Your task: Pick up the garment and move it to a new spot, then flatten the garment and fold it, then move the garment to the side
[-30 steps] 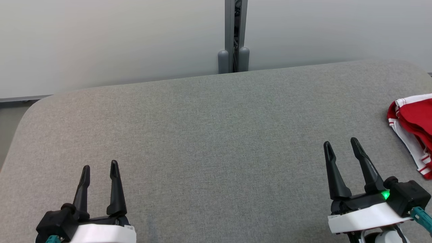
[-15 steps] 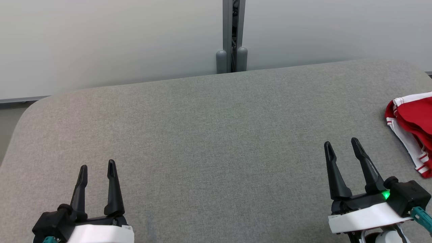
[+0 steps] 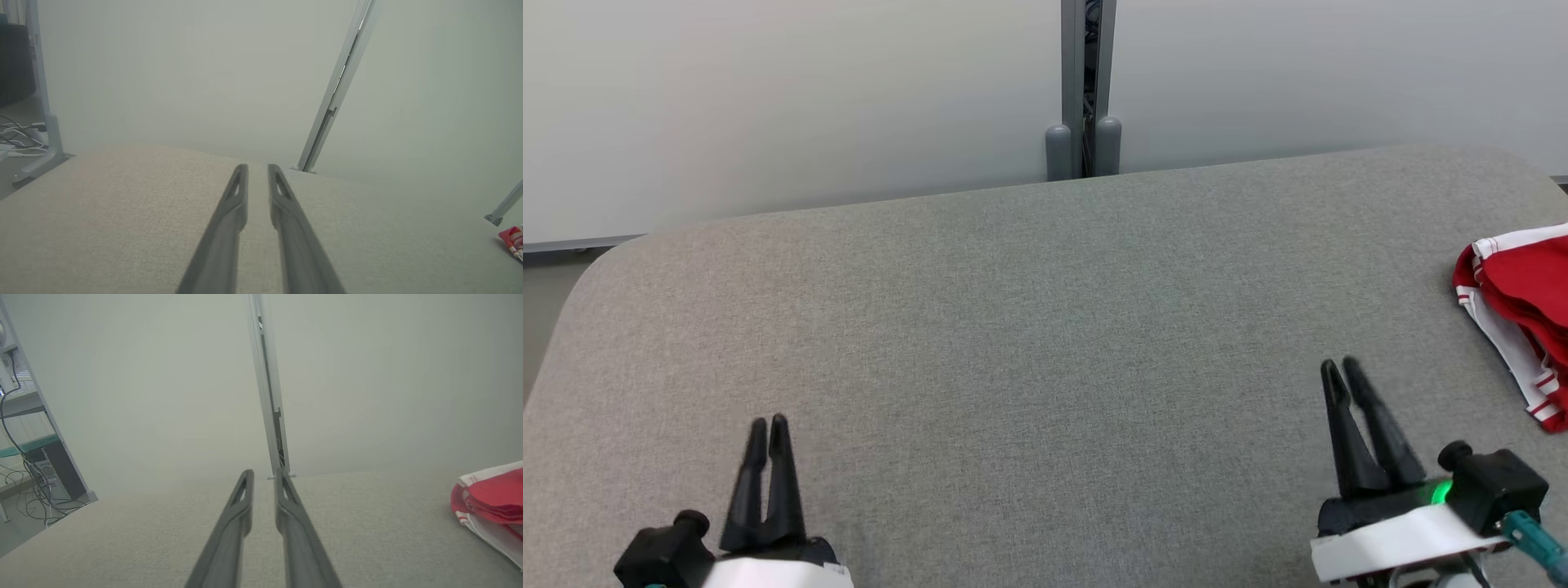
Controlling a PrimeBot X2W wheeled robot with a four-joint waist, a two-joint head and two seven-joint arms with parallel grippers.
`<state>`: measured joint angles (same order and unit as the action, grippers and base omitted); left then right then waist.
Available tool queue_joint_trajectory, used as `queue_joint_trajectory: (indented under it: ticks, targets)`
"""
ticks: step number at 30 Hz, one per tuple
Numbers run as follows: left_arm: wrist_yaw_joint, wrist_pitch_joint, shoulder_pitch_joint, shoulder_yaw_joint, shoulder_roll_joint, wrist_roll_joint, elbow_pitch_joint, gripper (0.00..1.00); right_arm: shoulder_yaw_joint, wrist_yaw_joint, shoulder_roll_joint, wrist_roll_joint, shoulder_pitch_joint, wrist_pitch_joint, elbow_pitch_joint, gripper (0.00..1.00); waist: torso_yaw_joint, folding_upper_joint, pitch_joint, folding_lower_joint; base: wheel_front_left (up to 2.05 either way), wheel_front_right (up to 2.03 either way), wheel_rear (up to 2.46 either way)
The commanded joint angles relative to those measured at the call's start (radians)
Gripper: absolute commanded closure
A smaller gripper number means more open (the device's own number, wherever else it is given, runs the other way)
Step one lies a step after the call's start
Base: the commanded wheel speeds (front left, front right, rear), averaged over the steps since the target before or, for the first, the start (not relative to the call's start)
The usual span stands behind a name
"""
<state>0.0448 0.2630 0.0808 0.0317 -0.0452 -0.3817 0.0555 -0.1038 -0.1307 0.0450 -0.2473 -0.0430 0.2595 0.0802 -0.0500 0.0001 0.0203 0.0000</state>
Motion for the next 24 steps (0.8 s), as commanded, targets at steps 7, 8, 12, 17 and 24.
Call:
queue_joint_trajectory:
  ticks: [7,8,12,17,24]
  targets:
    - [-0.012,-0.011,-0.017,0.018,0.003,-0.092,0.051,1.00,0.025,0.000,0.003,-0.101,0.007,-0.035,0.039,1.00,0.002,-0.0001,0.000,0.0000,0.00,0.00,0.00]
    - [-0.015,-0.013,-0.024,0.021,0.003,-0.110,0.057,1.00,0.031,0.000,0.005,-0.120,0.005,-0.041,0.043,1.00,0.002,-0.0001,0.000,0.0000,0.00,0.00,0.00]
    - [-0.024,-0.020,-0.050,0.033,0.003,-0.181,0.079,1.00,0.054,0.000,0.012,-0.195,-0.006,-0.067,0.058,1.00,0.004,-0.0001,0.000,0.0000,0.00,0.00,0.00]
    - [-0.035,-0.028,-0.081,0.048,0.002,-0.264,0.104,1.00,0.083,0.000,0.019,-0.282,-0.019,-0.099,0.075,1.00,0.006,-0.0001,0.000,0.0000,0.00,0.00,0.00]
    - [-0.047,-0.038,-0.115,0.064,0.001,-0.358,0.133,1.00,0.118,0.000,0.025,-0.378,-0.034,-0.136,0.095,1.00,0.008,-0.0001,0.000,0.0000,0.00,0.00,0.00]
